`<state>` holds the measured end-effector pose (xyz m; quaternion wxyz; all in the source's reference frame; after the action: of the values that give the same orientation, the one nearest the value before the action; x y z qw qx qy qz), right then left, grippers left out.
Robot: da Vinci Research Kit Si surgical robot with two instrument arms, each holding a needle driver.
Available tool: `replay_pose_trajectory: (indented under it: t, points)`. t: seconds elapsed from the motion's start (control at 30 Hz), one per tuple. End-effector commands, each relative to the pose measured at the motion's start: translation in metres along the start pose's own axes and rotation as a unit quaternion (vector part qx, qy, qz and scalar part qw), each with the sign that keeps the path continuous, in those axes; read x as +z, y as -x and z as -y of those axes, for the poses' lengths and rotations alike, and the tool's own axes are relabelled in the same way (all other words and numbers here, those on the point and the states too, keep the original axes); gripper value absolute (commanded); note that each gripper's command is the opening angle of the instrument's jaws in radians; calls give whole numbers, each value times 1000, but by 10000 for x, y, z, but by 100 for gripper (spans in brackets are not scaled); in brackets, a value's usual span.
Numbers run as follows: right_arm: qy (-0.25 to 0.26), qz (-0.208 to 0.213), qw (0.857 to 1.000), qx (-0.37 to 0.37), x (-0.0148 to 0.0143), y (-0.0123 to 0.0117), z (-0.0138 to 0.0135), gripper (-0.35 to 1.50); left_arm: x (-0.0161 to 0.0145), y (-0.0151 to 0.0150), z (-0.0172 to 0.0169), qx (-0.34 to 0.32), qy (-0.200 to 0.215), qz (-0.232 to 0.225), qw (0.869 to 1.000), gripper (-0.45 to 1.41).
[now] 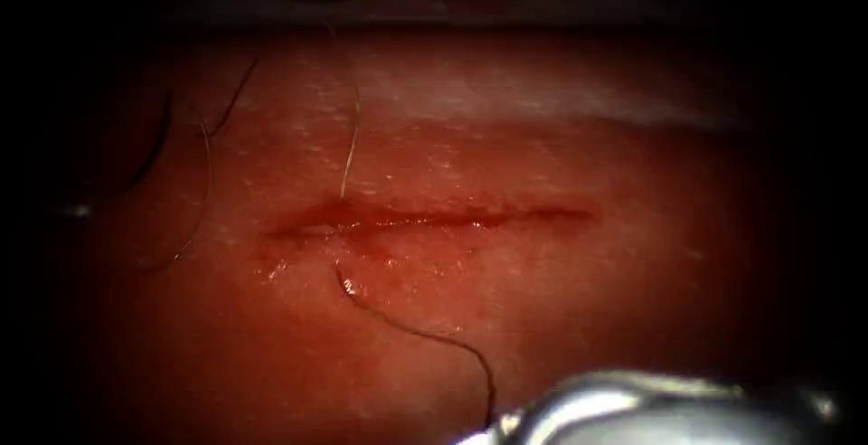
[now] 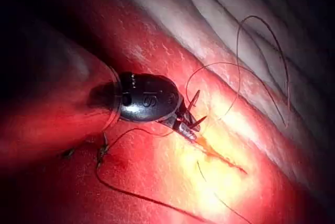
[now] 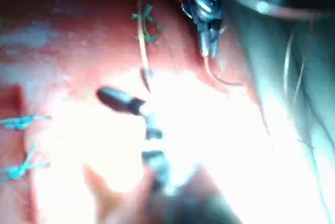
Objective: Wound Closure
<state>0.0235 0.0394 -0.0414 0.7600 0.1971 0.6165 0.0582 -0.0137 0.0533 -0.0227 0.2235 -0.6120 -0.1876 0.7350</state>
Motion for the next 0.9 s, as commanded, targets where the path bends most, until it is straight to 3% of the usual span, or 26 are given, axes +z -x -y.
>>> replay_pose_trajectory:
  t: [0.03, 0.17, 0.2, 0.27, 0.3, 0.5, 0.6, 0.7, 0.9]
  points:
    - [25, -1, 1000, 6, -14, 23, -14, 120, 6, 6, 4, 0, 0, 0, 1000, -35]
    - [53, -12, 998, 12, -26, 55, -26, 114, 6, 6, 4, 0, 0, 0, 1000, -35]
    - [62, -9, 998, 12, -18, 69, -30, 114, 7, 6, 4, 0, 0, 0, 1000, -35]
    - [63, -10, 998, 10, -13, 75, -31, 116, 7, 6, 4, 0, -1, 0, 1000, -35]
    - [58, -3, 998, 4, 4, 91, -31, 116, 7, 6, 4, 0, 0, 0, 1000, -35]
    - [52, 12, 999, -2, 4, 102, -27, 116, 6, 6, 5, 0, 0, 0, 1000, -35]
    - [50, 11, 999, -2, -3, 105, -28, 103, 7, 7, 5, 0, -1, 0, 1000, -35]
    - [53, 12, 999, -4, 0, 110, -34, 103, 8, 7, 5, 1, -1, 0, 1000, -35]
    - [79, 24, 996, -15, 30, 142, -53, 104, 8, 8, 5, 1, -1, 0, 1000, -35]
